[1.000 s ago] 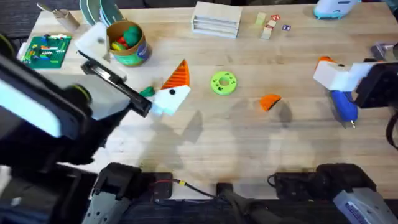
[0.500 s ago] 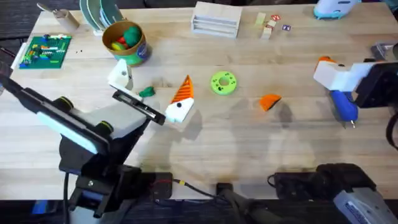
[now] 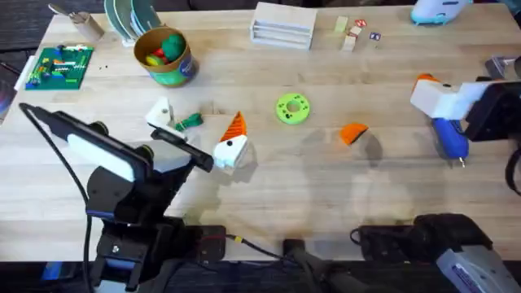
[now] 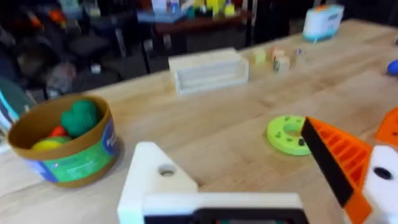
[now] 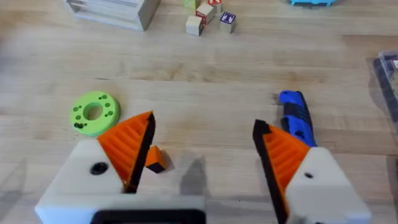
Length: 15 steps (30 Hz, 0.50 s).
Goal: Pick up the gripper from the table and insert it into the empty holder that is missing its gripper. Then pick up a screw, insert it into the mounting hole, and use the screwdriver to tighten it. Finally, clean up the table by picking up the vegetable and placing it into the bucket.
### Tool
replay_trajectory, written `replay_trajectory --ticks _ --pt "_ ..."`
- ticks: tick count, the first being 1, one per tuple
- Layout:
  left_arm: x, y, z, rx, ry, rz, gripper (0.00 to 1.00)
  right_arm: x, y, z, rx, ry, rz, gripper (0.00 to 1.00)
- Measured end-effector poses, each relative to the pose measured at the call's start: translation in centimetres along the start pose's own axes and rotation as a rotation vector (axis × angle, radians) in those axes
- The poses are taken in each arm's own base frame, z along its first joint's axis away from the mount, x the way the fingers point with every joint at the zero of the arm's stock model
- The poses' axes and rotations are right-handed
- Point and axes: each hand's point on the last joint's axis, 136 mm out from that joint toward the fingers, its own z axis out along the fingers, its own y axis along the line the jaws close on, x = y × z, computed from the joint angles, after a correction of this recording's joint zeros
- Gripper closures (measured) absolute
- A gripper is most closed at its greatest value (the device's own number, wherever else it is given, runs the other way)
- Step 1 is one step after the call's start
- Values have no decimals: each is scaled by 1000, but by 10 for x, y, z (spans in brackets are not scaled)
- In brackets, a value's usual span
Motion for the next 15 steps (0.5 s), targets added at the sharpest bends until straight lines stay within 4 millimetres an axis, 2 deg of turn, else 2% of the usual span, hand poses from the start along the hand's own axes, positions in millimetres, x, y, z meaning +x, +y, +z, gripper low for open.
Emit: replay_trajectory --ticks 15 --pt "2 4 0 -14 9 -7 8 0 0 0 0 0 0 9"
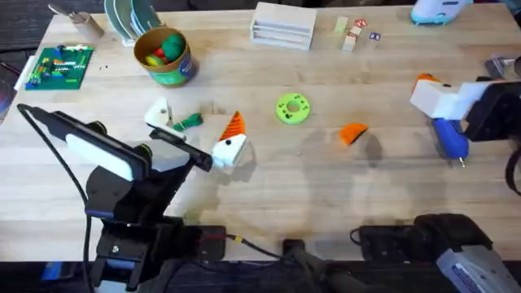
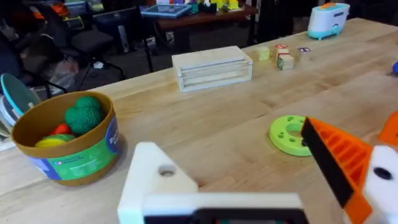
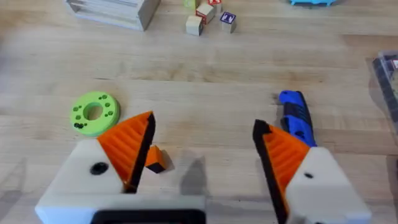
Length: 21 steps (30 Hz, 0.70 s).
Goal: Pick up the gripper from the table and insert it into the empty holder that is missing its gripper. Then pick up a screw, insert it into the mounting hole, and use the screwdriver to tighten it. Finally, clean up the table by picking up the vegetable and placing it into the bucket.
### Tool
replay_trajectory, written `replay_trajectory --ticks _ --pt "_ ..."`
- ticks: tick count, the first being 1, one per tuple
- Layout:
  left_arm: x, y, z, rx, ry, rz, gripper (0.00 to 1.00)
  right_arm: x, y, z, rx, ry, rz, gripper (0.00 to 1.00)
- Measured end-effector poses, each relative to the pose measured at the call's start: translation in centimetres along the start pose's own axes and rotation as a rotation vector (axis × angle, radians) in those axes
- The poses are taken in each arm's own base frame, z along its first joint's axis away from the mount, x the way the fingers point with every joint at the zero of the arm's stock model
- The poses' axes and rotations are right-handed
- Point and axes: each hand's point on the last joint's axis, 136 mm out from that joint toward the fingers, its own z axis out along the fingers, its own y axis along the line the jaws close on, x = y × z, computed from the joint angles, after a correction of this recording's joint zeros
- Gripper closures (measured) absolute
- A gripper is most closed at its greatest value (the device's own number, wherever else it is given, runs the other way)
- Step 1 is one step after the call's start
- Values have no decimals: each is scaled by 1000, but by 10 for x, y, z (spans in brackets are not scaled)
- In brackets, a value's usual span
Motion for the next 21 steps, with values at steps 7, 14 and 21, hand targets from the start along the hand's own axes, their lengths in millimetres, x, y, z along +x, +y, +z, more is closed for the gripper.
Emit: replay_trajectory --ticks 7,14,21 --pt "0 0 0 0 0 0 8 0 0 0 0 0 0 9" --pt "0 0 0 2 -1 0 7 0 0 0 0 0 -1 10" --pt "-3 -27 -2 160 -11 -53 7 0 0 0 0 0 0 10"
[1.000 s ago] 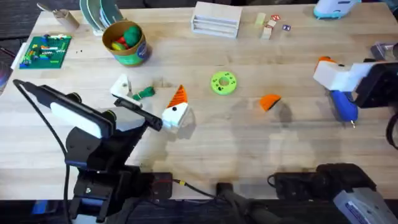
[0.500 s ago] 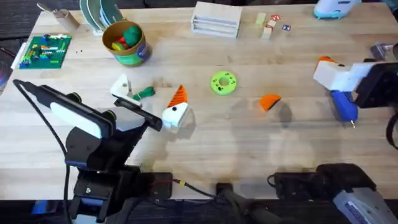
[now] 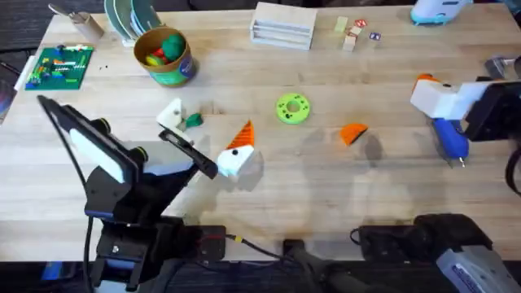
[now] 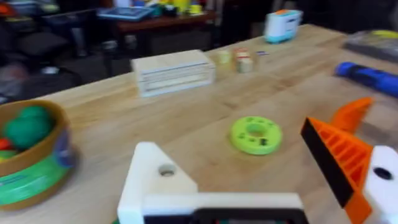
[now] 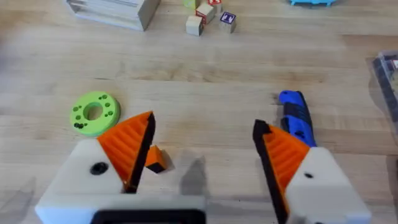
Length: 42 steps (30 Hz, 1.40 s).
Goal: Pick up the gripper from the table and insert it into the empty holder that is missing its gripper. Then pick up a screw, insert it into the mounting hole, and use the screwdriver to tighten it. Finally, clean up the table by picking up the vegetable and placing it into the bucket.
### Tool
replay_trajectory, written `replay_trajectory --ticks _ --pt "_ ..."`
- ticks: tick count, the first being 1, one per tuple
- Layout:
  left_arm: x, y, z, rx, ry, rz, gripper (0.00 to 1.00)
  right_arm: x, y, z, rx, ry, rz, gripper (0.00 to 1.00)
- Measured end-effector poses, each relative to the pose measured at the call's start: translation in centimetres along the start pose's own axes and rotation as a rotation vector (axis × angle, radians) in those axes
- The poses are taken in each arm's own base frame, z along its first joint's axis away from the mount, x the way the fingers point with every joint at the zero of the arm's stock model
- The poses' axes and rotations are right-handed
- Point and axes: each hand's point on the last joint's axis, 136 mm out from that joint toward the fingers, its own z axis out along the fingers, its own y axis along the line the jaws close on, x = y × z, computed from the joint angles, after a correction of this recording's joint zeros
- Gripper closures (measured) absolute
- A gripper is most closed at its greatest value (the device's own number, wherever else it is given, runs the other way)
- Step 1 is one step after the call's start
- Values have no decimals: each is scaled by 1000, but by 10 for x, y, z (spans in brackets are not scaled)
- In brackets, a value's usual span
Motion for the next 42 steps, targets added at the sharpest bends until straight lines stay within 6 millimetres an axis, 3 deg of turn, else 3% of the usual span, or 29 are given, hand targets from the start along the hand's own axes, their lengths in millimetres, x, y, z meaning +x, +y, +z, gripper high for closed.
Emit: replay_trajectory --ticks 5,11,21,29,32,37,42 --pt "0 -36 -4 210 5 -61 8 0 0 0 0 0 0 9" --pt "1 -63 -12 372 18 -88 9 0 0 0 0 0 0 10" --pt "1 -75 -17 453 21 -94 9 0 1 0 -5 -1 0 10" --pt "1 -81 -20 490 23 -96 8 0 17 -1 -98 3 33 10" --pt "1 -83 -21 502 23 -96 8 11 33 -3 -190 50 59 9" --pt "1 -85 -22 517 23 -96 8 48 47 -5 -270 226 73 9" --pt "1 -85 -23 520 23 -96 7 72 63 20 -329 423 36 9"
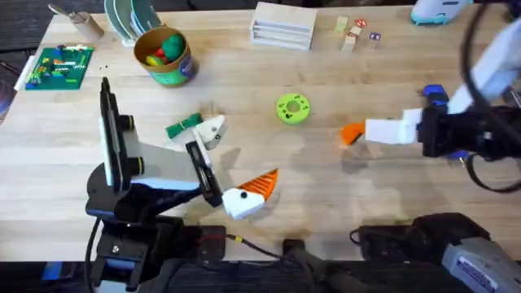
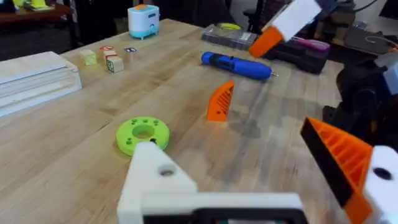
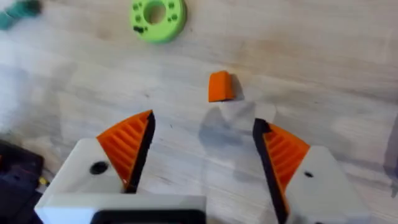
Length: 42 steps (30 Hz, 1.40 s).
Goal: Pick up the gripper from the table and insert it into the empty holder that is missing its gripper. Then pick up a screw, insert it into the mounting hole, and use the screwdriver to tighten it. Finally, clean up the table by picking up the vegetable and placing it into the bucket.
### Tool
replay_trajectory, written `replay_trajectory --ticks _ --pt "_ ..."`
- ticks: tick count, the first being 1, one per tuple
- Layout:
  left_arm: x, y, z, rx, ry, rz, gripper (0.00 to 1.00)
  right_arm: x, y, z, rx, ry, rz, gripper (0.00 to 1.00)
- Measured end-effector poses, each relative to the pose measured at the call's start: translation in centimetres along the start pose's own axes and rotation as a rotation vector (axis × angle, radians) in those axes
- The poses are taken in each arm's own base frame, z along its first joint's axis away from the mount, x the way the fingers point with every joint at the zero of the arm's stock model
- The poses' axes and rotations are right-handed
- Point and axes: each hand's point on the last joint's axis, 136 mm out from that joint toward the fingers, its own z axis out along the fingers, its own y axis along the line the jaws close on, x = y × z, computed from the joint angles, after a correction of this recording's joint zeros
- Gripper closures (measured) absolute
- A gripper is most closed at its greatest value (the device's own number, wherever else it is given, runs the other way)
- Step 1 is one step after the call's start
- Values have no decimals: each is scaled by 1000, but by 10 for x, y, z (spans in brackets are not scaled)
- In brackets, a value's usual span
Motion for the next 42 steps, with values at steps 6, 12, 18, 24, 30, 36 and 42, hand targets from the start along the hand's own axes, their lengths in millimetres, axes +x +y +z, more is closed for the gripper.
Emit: replay_trajectory --ticks 6,12,18,24,30,36,42 --pt "0 0 0 0 0 0 8 12 4 34 6 169 -60 8" --pt "0 0 0 0 0 0 8 14 -12 64 60 261 -90 11" --pt "0 0 0 0 0 0 7 16 -28 94 106 340 -170 177" --pt "0 0 0 0 0 0 8 17 -29 96 108 345 -178 535" --pt "0 0 0 0 0 0 8 15 -26 97 92 336 -185 855" --pt "0 0 0 0 0 0 9 15 -23 98 75 334 -184 982" --pt "0 0 0 0 0 0 9 6 -18 82 74 303 -189 986"
